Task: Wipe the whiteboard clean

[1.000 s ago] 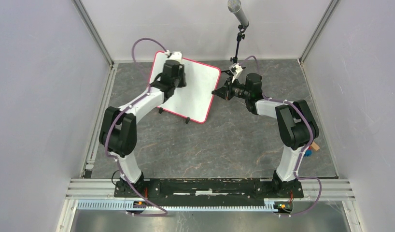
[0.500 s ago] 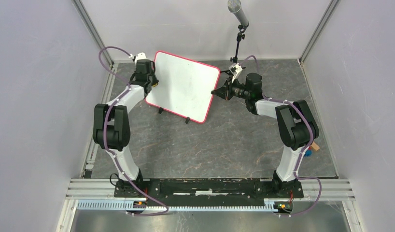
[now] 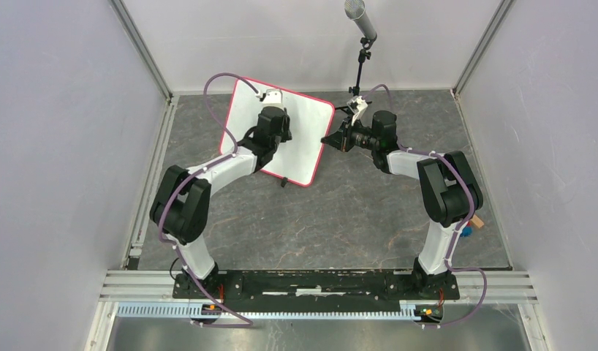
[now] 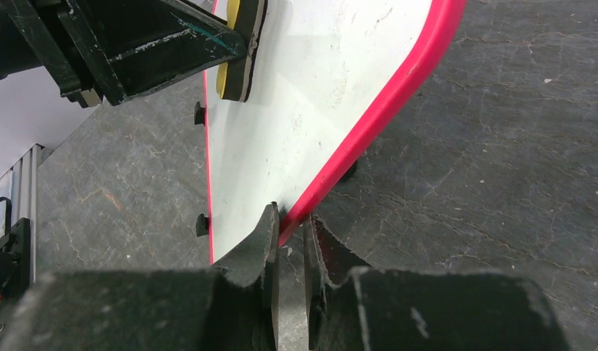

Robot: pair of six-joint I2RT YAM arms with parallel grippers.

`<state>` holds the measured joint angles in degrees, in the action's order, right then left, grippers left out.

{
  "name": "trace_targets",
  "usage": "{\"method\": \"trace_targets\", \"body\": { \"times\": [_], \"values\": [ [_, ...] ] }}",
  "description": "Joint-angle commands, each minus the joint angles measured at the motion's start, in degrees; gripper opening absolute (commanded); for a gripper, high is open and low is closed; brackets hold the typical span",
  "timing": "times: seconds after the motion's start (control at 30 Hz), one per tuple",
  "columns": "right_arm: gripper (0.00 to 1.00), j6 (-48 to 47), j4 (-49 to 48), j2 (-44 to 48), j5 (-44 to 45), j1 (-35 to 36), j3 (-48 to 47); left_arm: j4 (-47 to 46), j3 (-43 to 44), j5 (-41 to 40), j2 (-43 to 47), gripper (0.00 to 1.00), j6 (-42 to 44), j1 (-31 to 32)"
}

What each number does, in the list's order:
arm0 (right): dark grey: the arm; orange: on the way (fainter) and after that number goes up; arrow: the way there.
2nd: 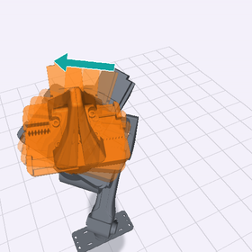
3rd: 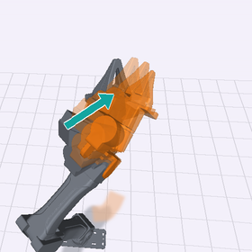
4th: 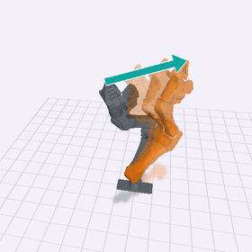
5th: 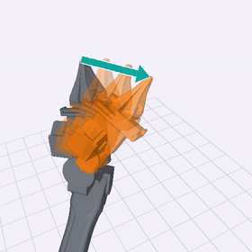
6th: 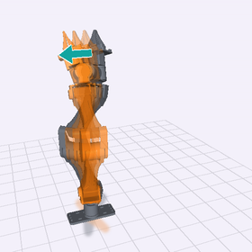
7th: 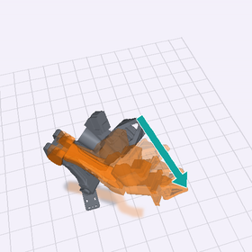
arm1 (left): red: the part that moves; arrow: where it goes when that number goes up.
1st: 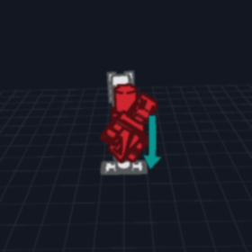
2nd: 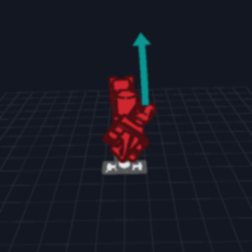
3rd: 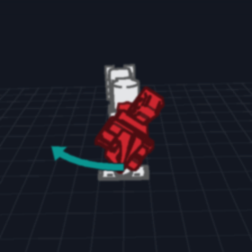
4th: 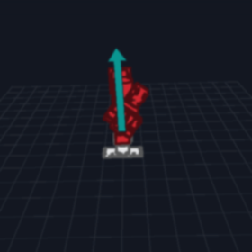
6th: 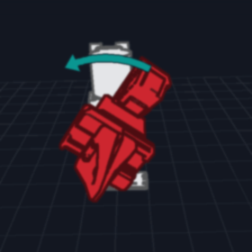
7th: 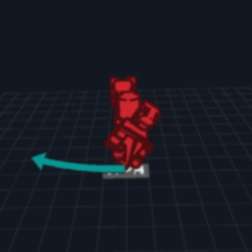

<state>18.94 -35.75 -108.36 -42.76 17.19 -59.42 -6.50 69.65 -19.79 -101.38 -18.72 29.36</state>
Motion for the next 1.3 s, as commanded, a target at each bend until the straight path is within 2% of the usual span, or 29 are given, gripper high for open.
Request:
{"method": "trace_targets", "body": {
  "times": [0.0,0.17,0.27,0.37,0.53,0.67,0.8,0.93,1.13,1.27],
  "values": [
    [0.0,-4.4,-1.1,0.9,-1.2,1.5,-0.9,-0.8,-3.5,4.9,-1.0,0.23,-0.1,-1.1],
    [0.0,-4.3,-1.0,0.9,-1.2,1.5,-1.0,-1.4,-9.3,4.8,2.7,0.24,-4.6,-9.3],
    [0.0,-4.3,-1.1,0.9,-1.3,1.4,-0.9,-1.9,-12.8,7.5,4.2,0.25,-9.5,-15.4],
    [0.0,-4.2,-1.2,0.8,-1.4,1.4,-1.0,-2.0,-14.2,7.7,4.9,0.25,-10.1,-15.9],
    [0.0,-4.1,-1.3,0.8,-1.4,1.4,-1.0,-1.7,-15.1,7.1,4.2,0.25,-10.3,-12.9],
    [0.0,-4.0,-1.4,0.8,-1.5,1.4,-1.0,-1.1,-15.4,5.0,3.9,0.25,-9.2,-6.4],
    [0.0,-3.9,-1.6,0.8,-1.5,1.4,-0.9,1.6,-11.0,0.2,2.1,0.25,-5.3,3.0],
    [0.0,-3.9,-1.5,0.8,-1.5,1.4,-0.9,4.1,-2.8,0.1,-0.7,0.25,-2.6,8.5],
    [0.0,-4.0,-1.4,0.7,-1.4,1.4,-0.9,9.0,11.3,3.5,-6.8,0.25,0.6,11.7],
    [0.0,-4.1,-1.4,0.9,-1.4,1.4,-0.9,9.4,12.6,2.8,-7.5,0.25,0.3,9.9]
  ]
}}
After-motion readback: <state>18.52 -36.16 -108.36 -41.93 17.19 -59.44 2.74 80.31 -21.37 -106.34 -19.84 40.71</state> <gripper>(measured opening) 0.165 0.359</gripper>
